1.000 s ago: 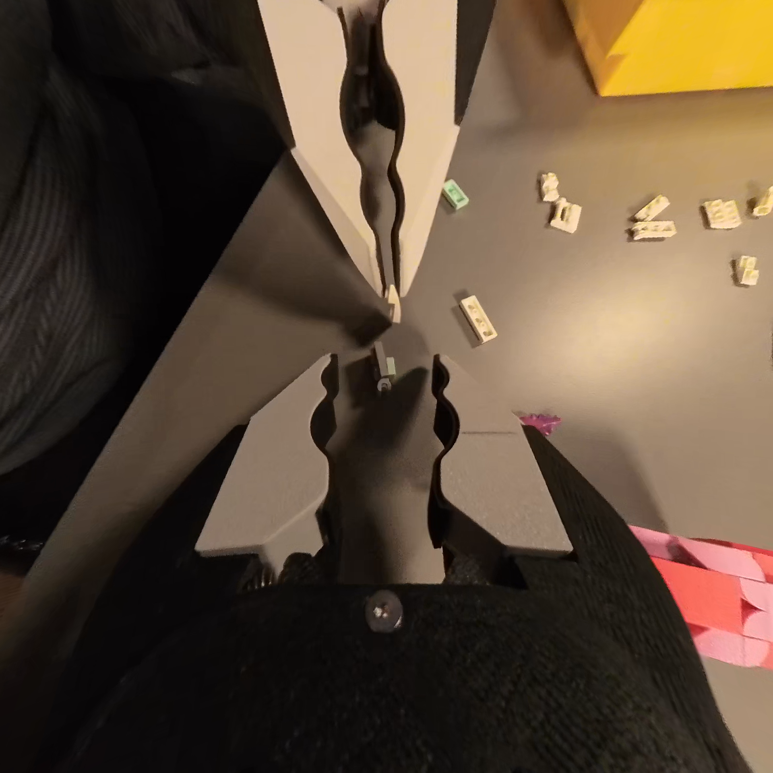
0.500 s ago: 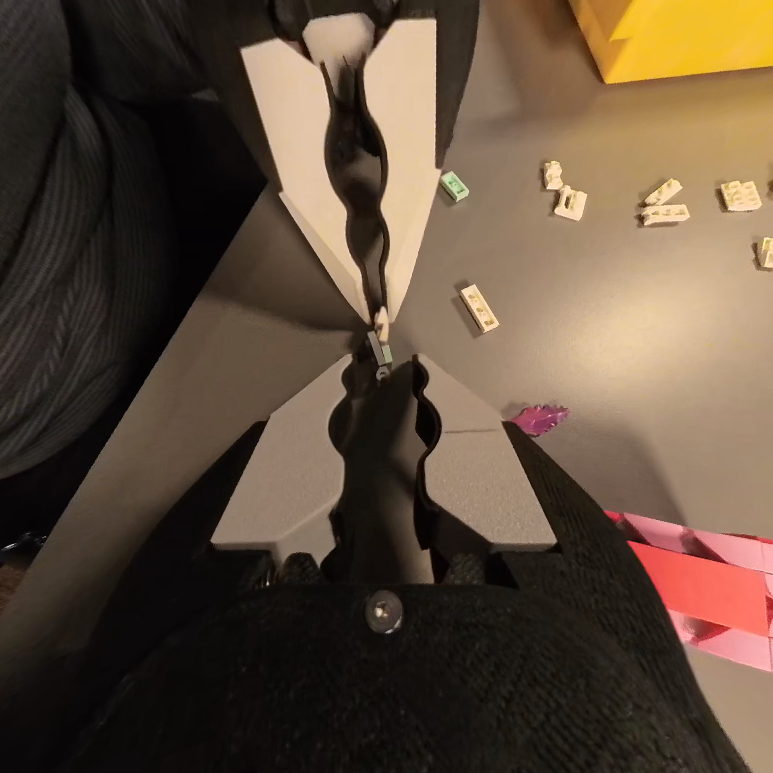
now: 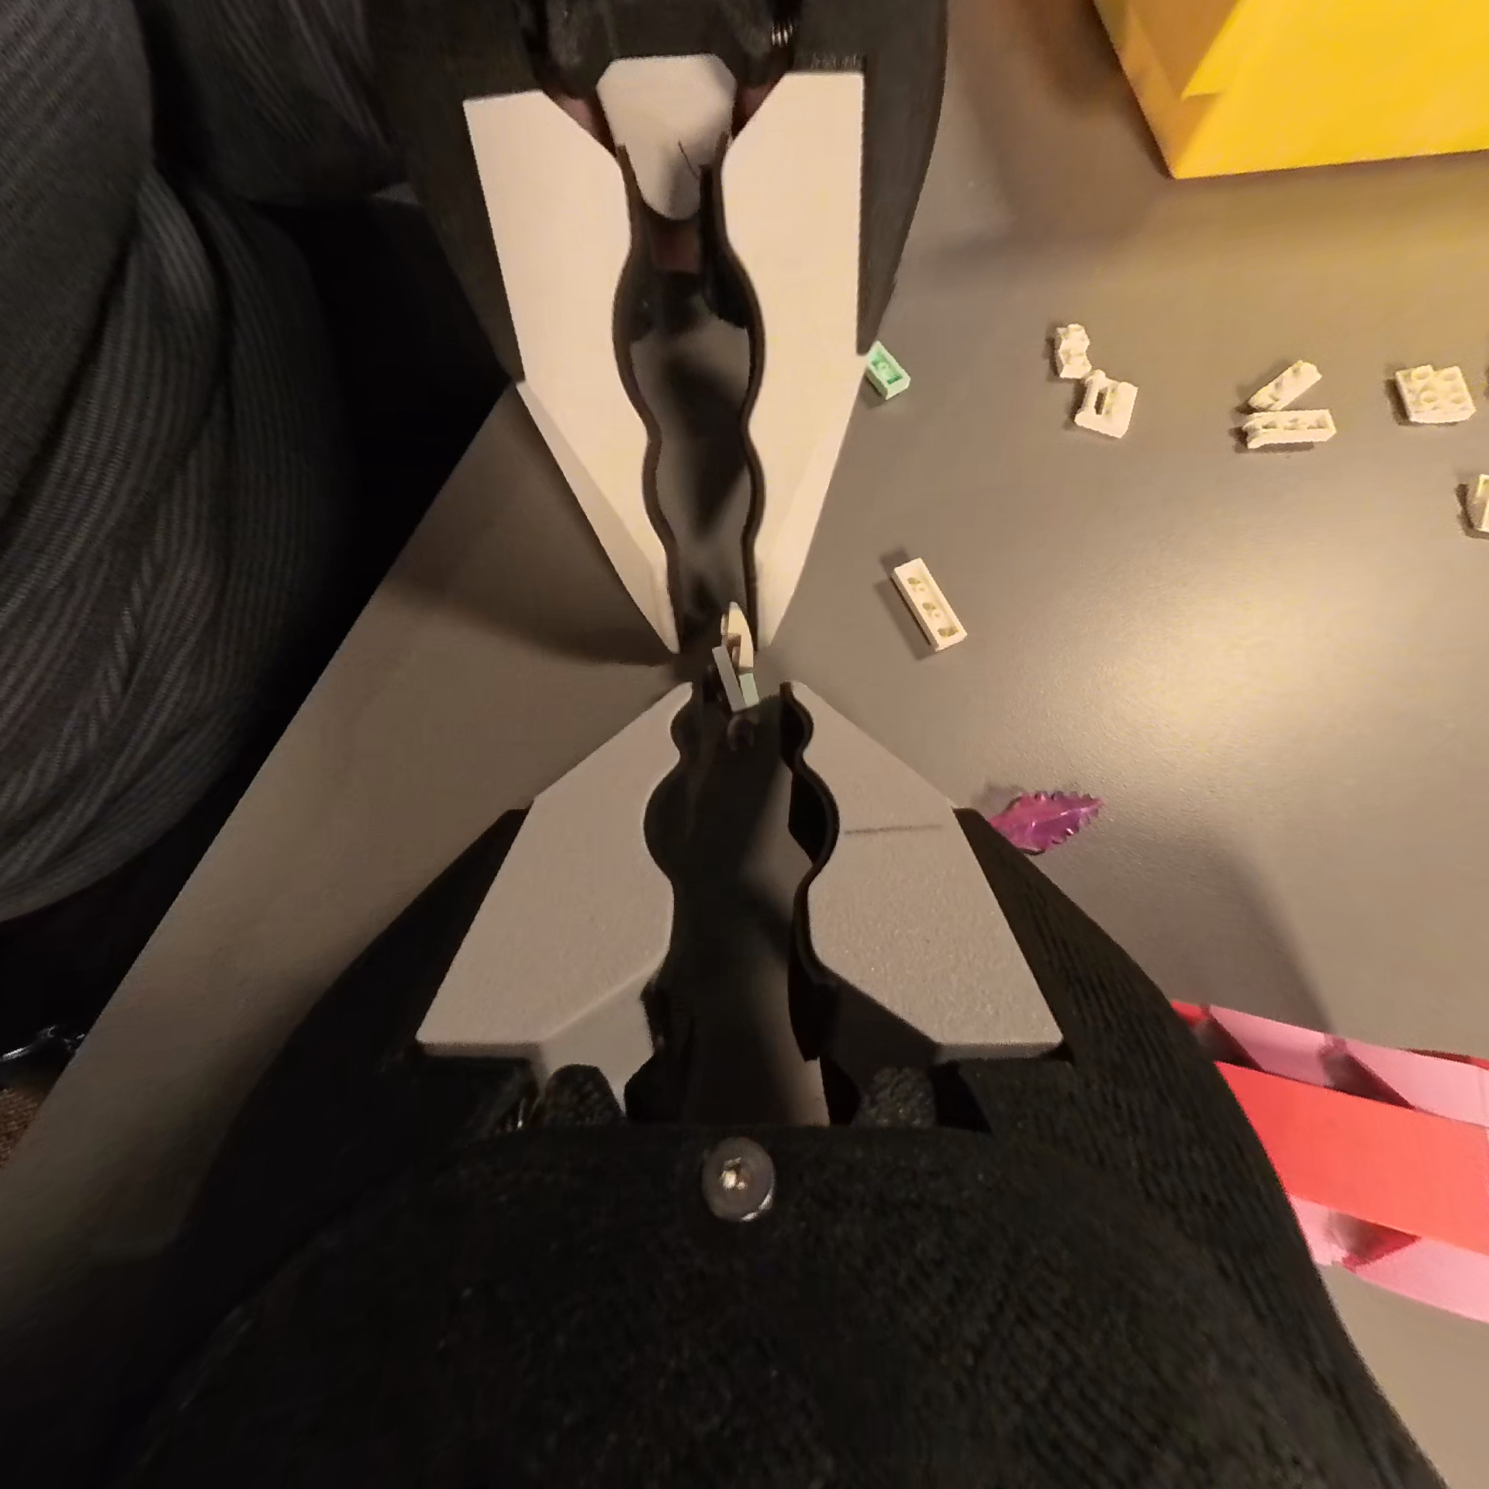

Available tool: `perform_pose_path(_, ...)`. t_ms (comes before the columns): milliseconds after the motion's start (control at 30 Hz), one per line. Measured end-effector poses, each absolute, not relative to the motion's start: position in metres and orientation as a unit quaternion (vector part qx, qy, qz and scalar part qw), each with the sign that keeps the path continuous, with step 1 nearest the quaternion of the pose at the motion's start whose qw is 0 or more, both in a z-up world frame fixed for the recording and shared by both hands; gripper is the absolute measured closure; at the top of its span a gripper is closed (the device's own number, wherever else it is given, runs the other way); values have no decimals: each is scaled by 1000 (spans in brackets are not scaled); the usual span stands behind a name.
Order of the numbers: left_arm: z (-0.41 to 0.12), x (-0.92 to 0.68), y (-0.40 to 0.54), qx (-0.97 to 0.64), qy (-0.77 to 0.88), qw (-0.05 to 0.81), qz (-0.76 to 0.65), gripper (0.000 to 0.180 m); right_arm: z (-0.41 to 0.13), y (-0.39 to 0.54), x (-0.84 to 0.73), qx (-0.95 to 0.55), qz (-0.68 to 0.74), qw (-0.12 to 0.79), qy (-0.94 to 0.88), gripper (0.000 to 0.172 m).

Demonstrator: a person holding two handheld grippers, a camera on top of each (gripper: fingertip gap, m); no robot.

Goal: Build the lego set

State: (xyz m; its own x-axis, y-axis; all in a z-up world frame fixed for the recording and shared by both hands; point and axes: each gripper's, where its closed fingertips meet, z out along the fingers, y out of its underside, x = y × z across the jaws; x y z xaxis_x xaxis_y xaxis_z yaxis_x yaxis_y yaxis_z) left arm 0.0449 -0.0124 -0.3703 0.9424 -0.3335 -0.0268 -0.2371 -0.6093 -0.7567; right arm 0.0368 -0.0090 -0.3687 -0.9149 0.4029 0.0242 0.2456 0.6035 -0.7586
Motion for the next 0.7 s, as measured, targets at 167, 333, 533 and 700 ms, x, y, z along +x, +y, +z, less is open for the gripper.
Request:
perform_pose_path(167, -371, 47, -12, -895, 163, 410, -66, 174, -369, -12, 38, -177, 418, 89, -886, 162)
perform_pose_path(333, -371, 47, -13, -893, 176, 410, -62, 180, -369, -12, 38, -170, 419, 92, -887, 164)
perform_pose_path(533, -371, 50, -13, -896, 160, 406, -81, 154, -369, -10, 36, -180, 419, 92, -885, 164)
perform_pose_path(700, -370, 52, -11, -896, 150, 407, -92, 145, -369, -10, 36, -182, 419, 90, -885, 159)
